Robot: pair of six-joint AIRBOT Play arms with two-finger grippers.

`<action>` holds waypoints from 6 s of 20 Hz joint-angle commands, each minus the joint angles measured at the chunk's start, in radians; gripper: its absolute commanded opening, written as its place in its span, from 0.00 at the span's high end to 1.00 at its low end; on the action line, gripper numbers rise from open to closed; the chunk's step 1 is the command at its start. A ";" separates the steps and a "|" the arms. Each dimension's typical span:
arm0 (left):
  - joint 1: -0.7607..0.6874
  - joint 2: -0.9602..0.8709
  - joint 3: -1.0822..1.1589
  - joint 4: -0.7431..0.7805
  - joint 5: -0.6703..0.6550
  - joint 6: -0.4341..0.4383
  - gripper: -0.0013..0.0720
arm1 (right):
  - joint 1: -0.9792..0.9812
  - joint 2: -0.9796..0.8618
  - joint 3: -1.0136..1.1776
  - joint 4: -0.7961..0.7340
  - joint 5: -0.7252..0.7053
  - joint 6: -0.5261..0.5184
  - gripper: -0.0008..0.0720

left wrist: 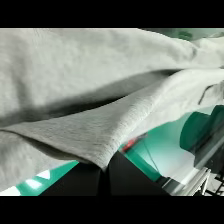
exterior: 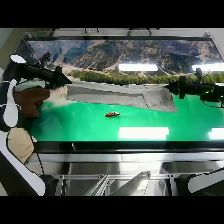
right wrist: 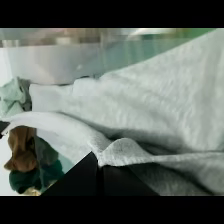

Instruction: Fold the shirts.

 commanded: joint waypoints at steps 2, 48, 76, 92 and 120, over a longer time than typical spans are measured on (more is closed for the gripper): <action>-0.002 -0.127 0.036 0.036 0.021 -0.052 0.97 | 0.001 -0.116 0.071 0.005 -0.043 -0.006 0.97; -0.035 0.100 0.000 -0.252 -0.060 0.121 0.99 | 0.005 -0.095 0.266 -0.334 0.289 0.085 0.97; -0.320 0.211 0.001 -0.105 0.313 0.051 0.97 | 0.611 0.106 0.270 0.251 -0.068 -0.055 0.97; -0.070 0.341 -0.001 -0.131 0.045 0.046 0.97 | 0.786 -0.192 0.723 -0.041 -0.180 0.099 0.97; -0.108 0.341 -0.001 -0.122 -0.021 0.100 0.97 | 0.729 -0.181 0.251 0.121 -0.289 0.168 0.97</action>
